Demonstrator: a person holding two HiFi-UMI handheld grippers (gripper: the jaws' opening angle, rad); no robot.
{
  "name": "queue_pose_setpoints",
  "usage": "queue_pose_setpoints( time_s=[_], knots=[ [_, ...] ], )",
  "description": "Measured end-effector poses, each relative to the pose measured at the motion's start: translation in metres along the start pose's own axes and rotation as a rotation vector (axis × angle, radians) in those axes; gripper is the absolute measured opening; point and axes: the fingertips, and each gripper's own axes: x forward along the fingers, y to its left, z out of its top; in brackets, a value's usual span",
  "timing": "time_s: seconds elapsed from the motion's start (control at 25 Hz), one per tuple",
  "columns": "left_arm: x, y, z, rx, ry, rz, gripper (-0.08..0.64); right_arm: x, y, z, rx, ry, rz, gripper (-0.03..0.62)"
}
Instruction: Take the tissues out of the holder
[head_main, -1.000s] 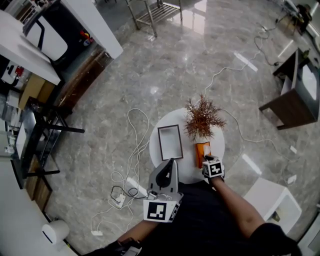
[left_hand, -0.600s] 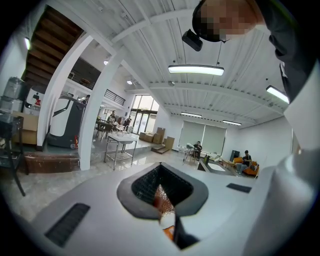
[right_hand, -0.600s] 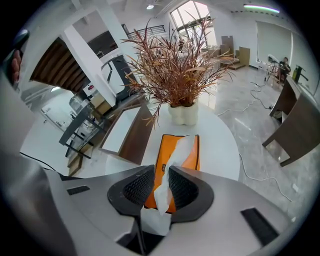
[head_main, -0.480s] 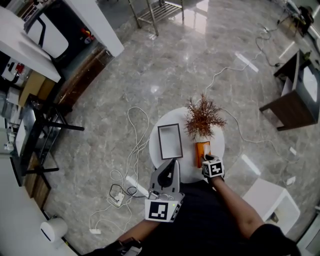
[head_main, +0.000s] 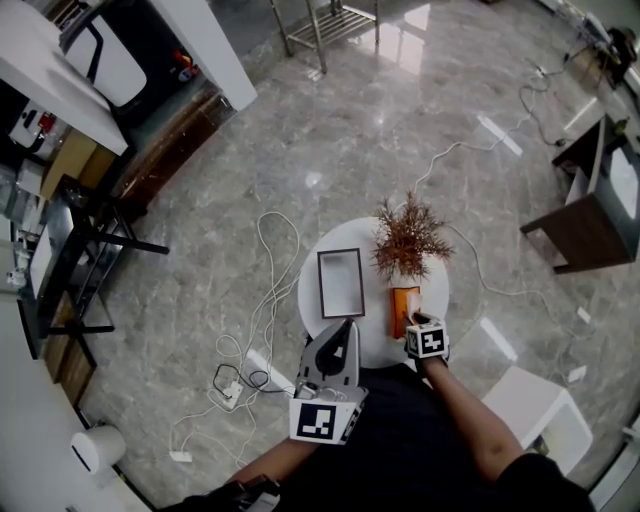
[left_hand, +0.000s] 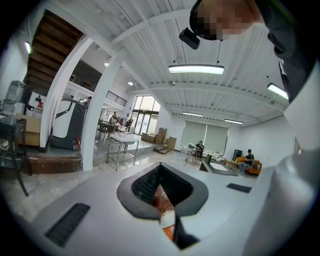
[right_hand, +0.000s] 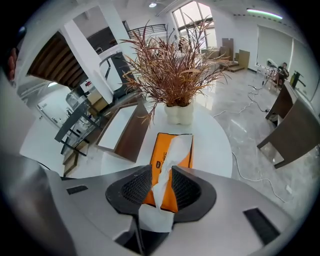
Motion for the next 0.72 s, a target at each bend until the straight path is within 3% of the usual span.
queue_pose_setpoints(
  time_s=[0.32, 0.72],
  knots=[
    [0.003, -0.002, 0.004, -0.014, -0.014, -0.010, 0.001, -0.008, -0.006, 0.001, 0.001, 0.019, -0.033, 0.107],
    [-0.004, 0.003, 0.004, -0.022, -0.019, -0.017, 0.000, -0.019, -0.007, 0.014, 0.027, -0.076, -0.073, 0.107]
  ],
)
